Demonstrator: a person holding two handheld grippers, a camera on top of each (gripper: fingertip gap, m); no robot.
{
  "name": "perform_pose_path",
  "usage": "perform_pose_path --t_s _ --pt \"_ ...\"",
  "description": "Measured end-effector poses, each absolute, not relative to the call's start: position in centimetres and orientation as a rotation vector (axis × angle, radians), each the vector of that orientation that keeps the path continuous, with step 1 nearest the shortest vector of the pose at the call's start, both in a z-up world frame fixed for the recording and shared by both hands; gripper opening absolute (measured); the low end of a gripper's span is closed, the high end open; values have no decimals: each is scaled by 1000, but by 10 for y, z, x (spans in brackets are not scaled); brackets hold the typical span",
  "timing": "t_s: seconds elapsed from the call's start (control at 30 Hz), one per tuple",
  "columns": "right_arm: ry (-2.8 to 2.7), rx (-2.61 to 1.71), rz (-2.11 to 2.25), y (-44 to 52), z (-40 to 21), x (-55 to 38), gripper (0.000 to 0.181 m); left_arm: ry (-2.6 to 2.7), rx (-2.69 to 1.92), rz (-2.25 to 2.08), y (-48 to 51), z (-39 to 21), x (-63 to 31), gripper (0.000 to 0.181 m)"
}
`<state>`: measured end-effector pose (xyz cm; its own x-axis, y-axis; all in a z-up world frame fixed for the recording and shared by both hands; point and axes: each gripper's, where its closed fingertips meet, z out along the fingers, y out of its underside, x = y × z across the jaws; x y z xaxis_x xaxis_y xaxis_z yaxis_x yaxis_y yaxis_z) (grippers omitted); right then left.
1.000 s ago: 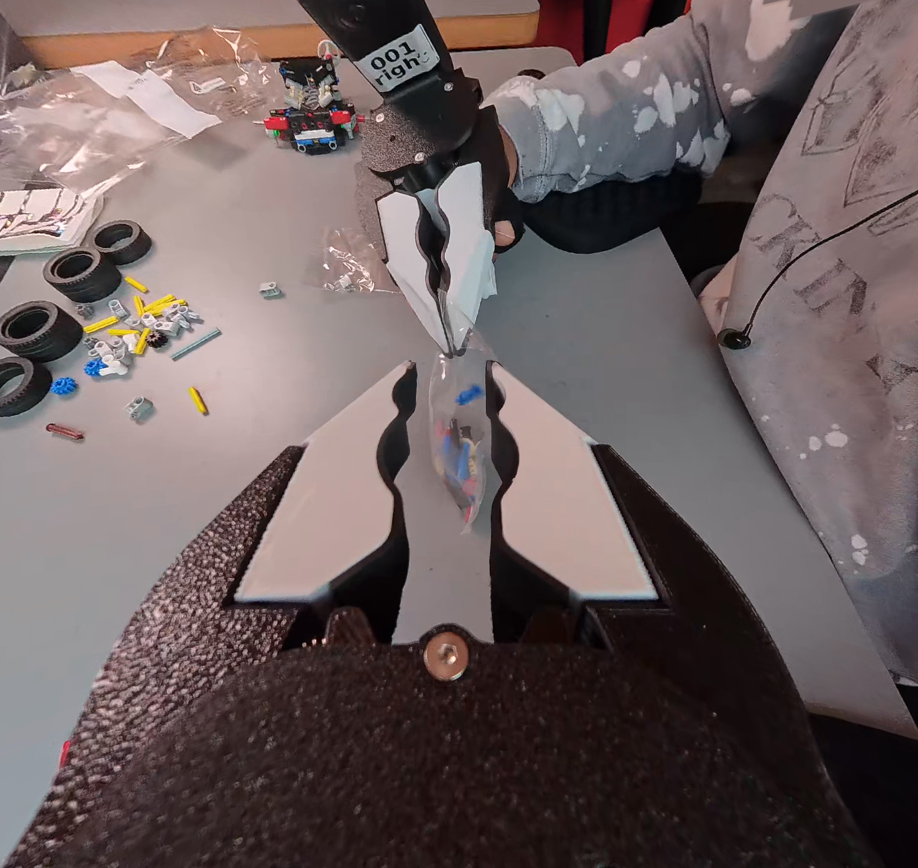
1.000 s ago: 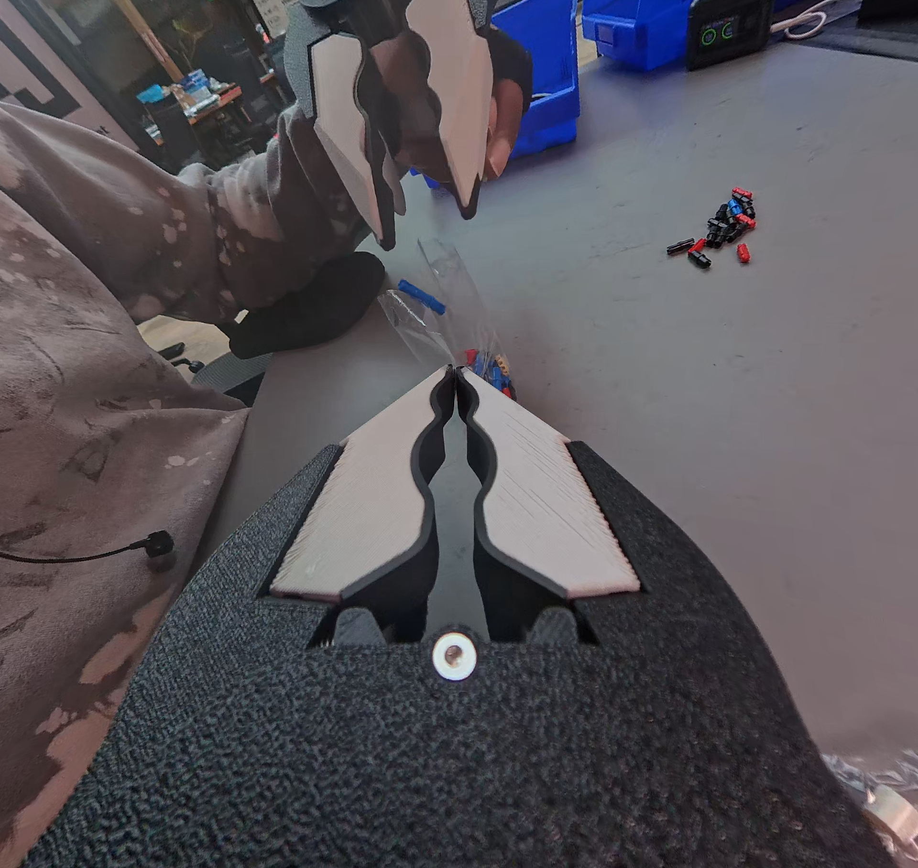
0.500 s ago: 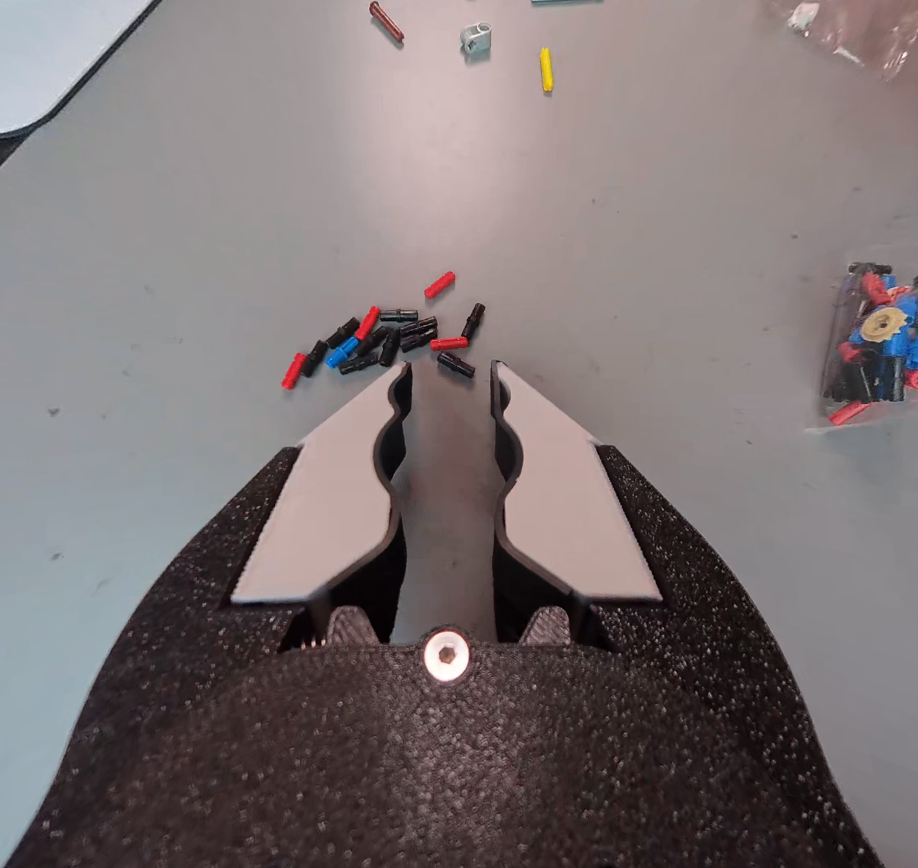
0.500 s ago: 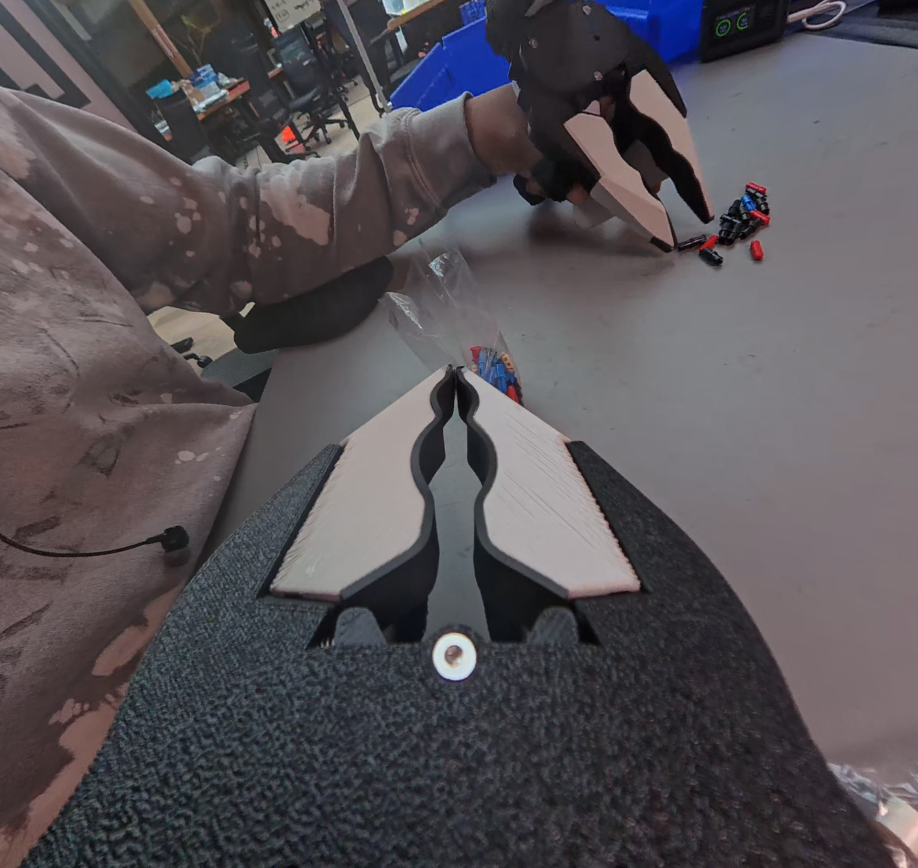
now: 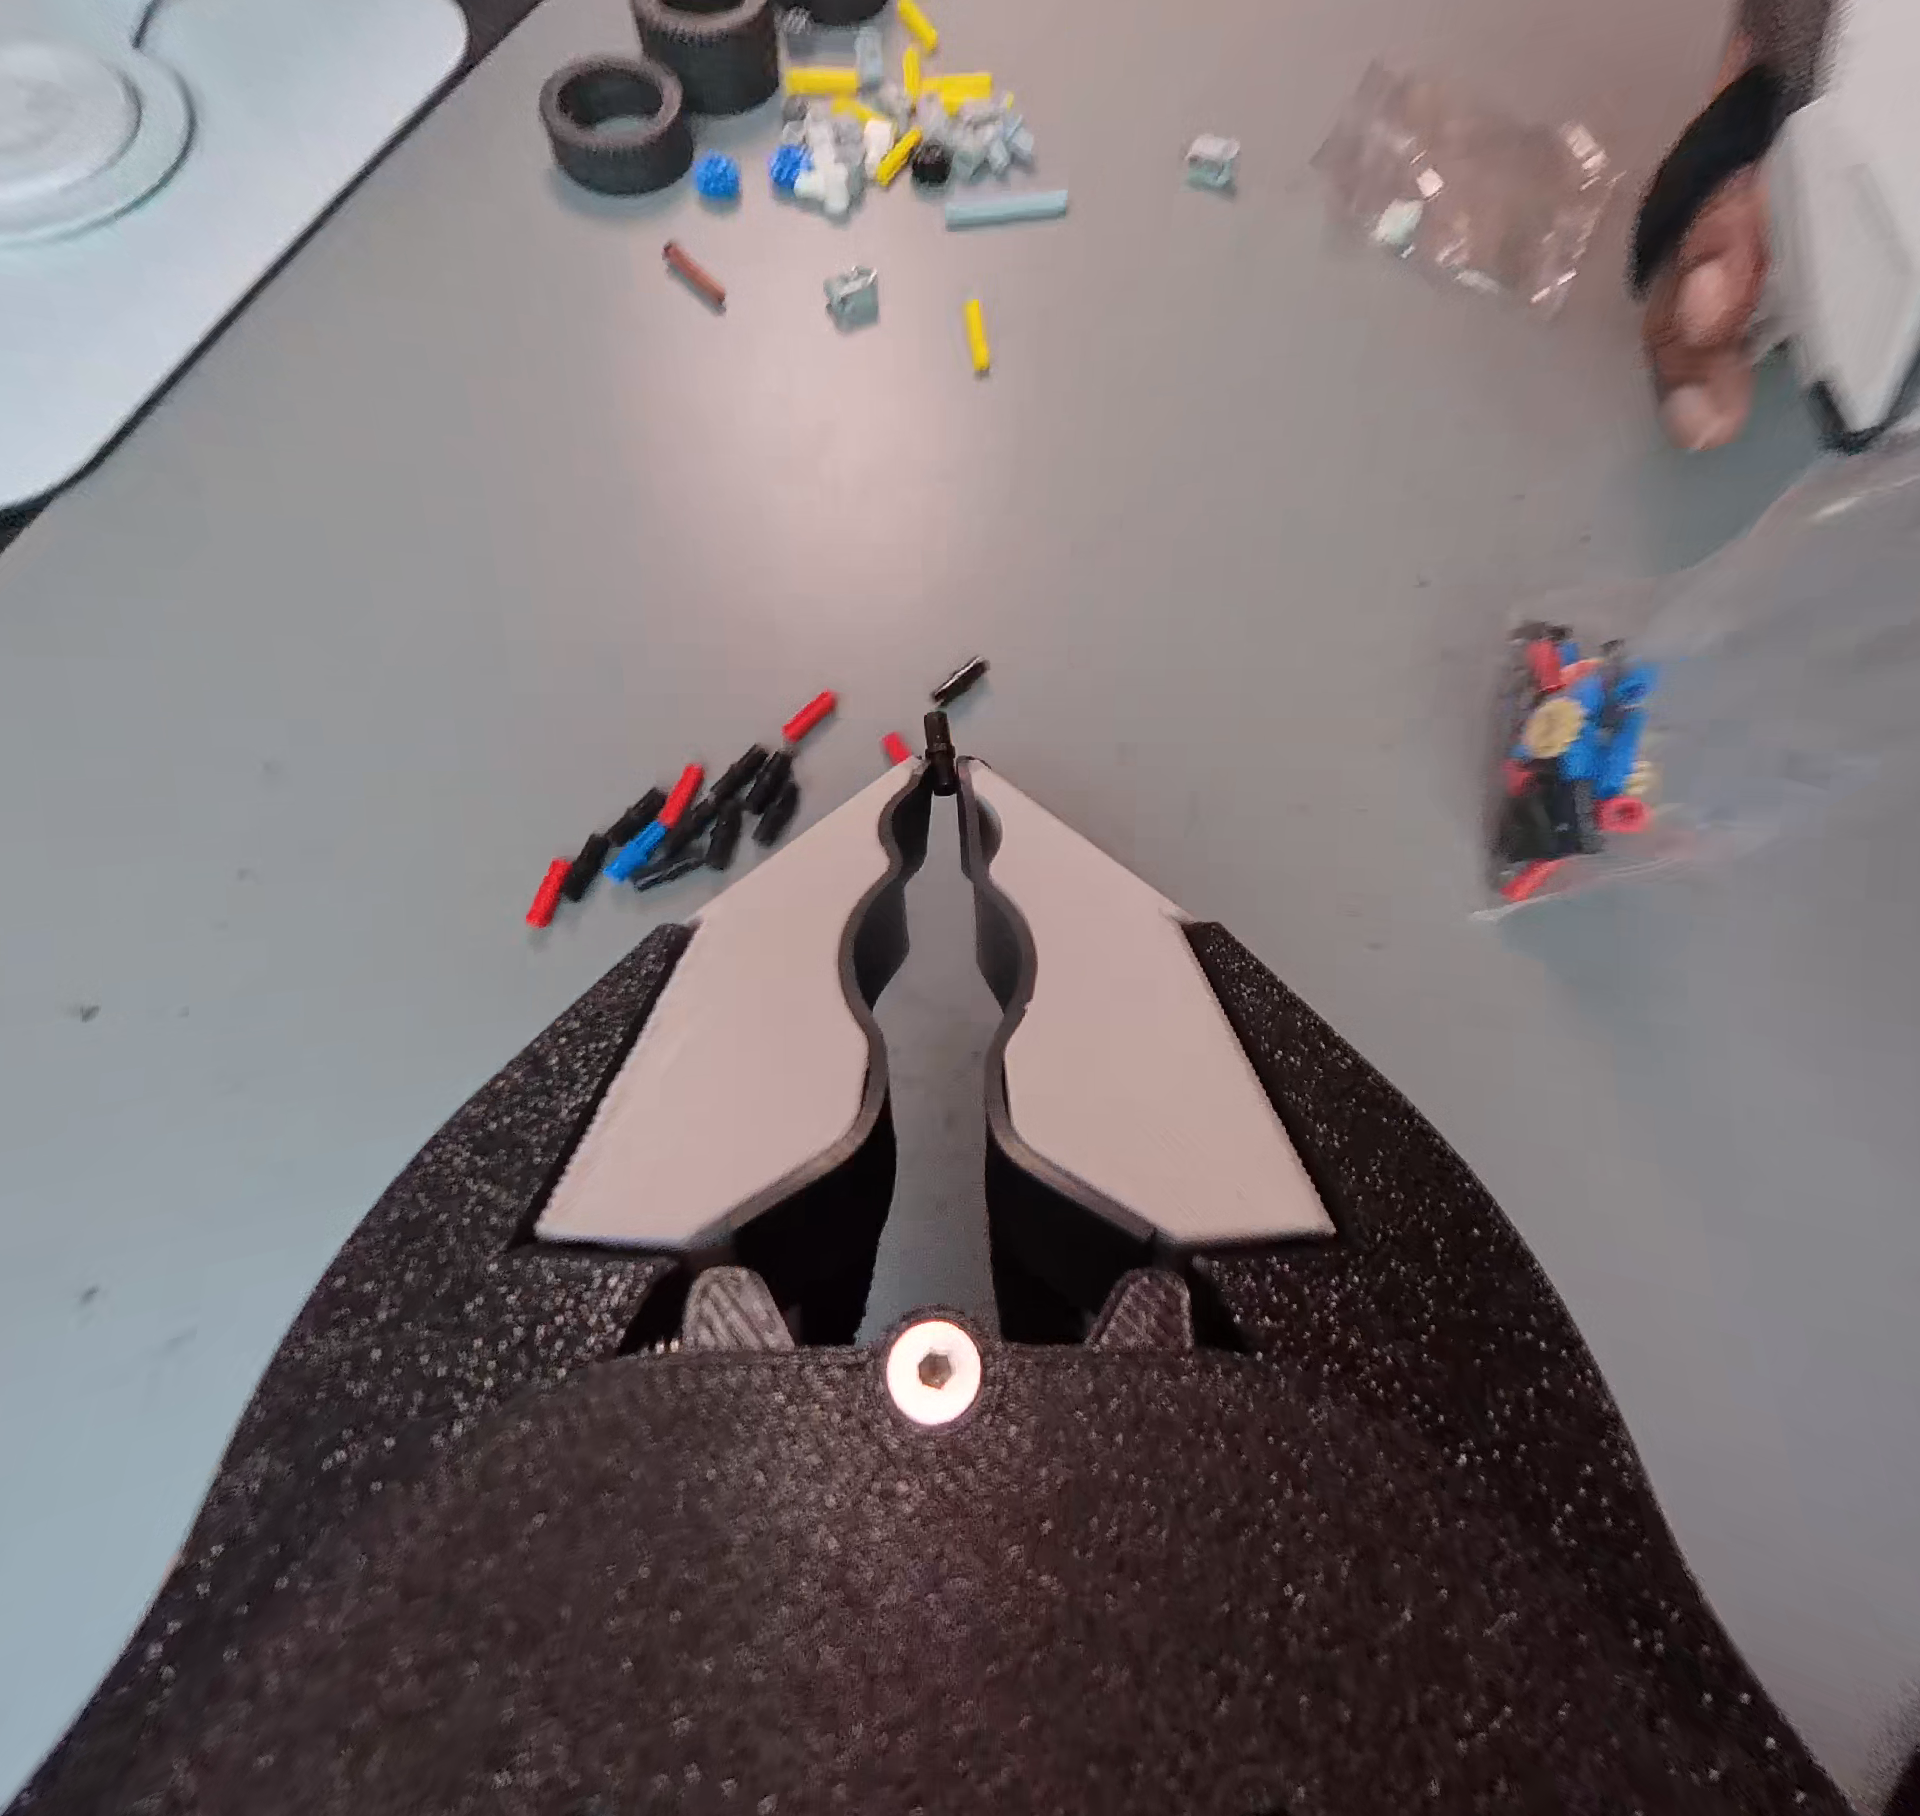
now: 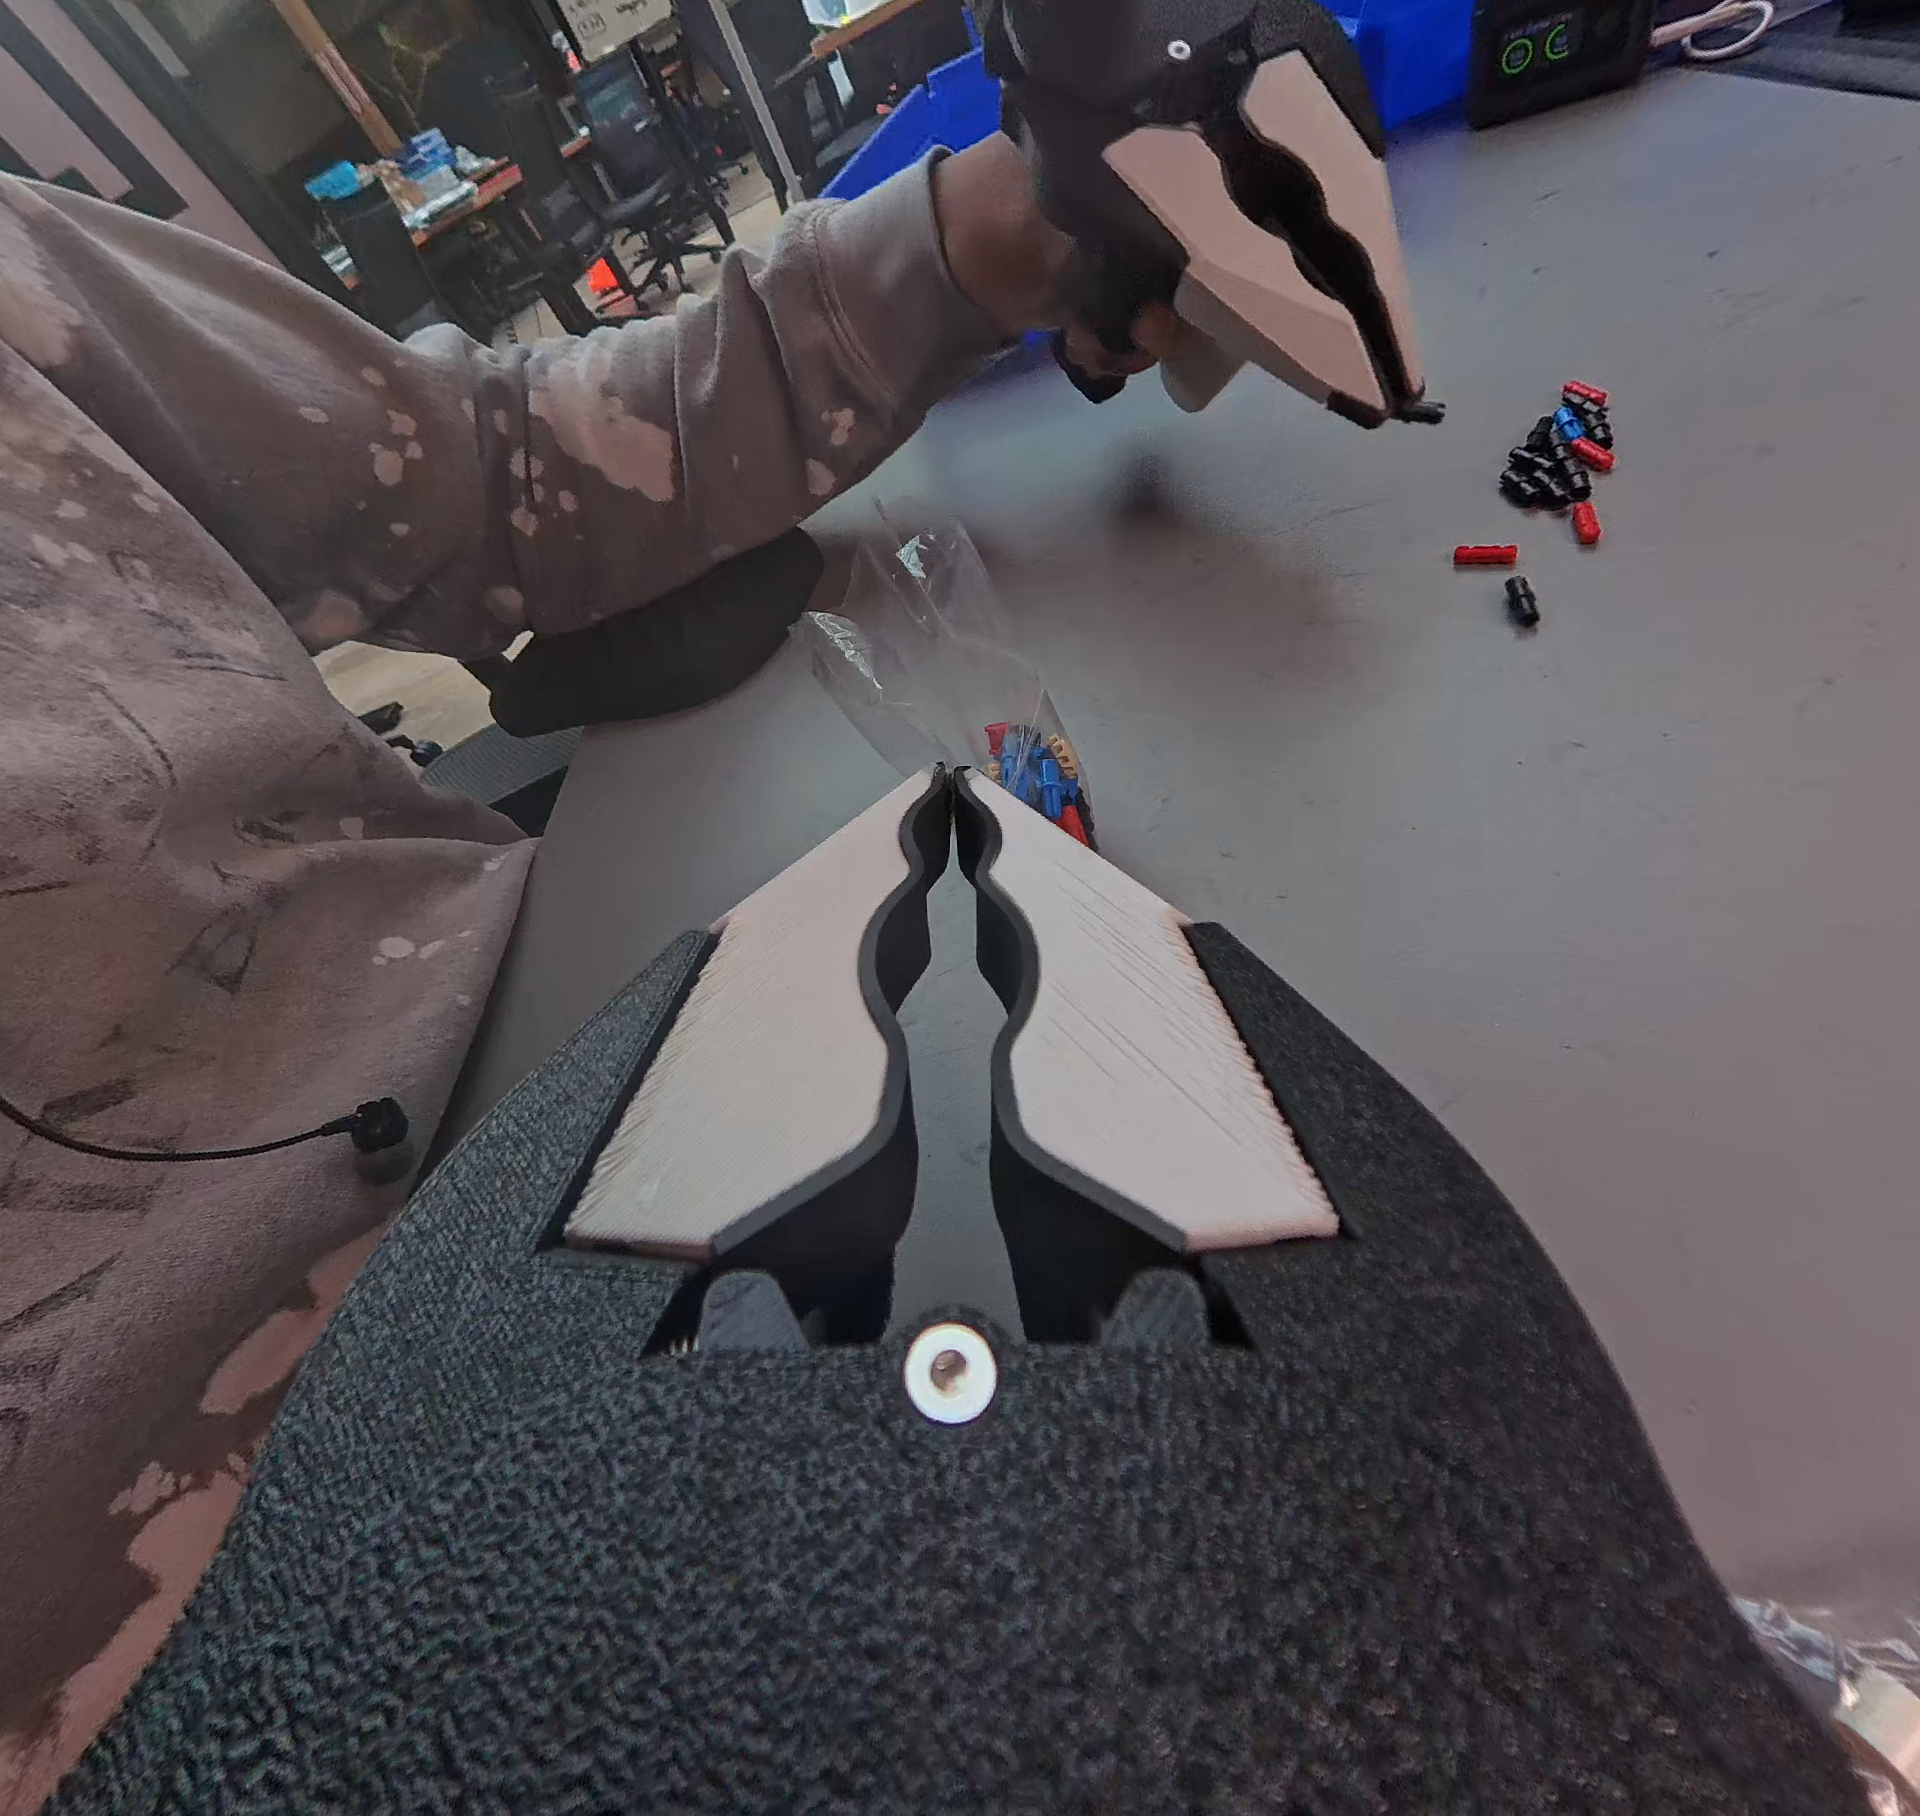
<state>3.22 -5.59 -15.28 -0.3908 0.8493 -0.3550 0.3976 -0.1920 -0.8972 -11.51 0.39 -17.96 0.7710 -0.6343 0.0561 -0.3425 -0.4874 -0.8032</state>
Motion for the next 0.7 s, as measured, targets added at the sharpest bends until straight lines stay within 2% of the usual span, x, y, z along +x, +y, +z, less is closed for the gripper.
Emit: perform_pose_path --t_s 0.03,0.17,0.37,0.43,0.53,0.7 --pt "-1688 -1448 1610 -55 -153 32 0 752 -2051 -513 -2 -163 -101 5" --pt "-1664 -1471 1615 -52 -153 30 0 991 -1806 -761 -46 -106 -32 4" --pt "-1659 -1473 1612 -51 -153 30 0 1204 -1846 -729 -69 -120 5 8" --pt "-1662 -1471 1612 -52 -153 31 0 1166 -1843 -730 -64 -119 -1 16" --pt "-1667 -1470 1612 -53 -153 30 0 966 -1880 -691 -36 -118 -33 17" --pt "-1673 -1468 1615 -54 -153 31 0 673 -2167 -418 11 -183 -106 23"
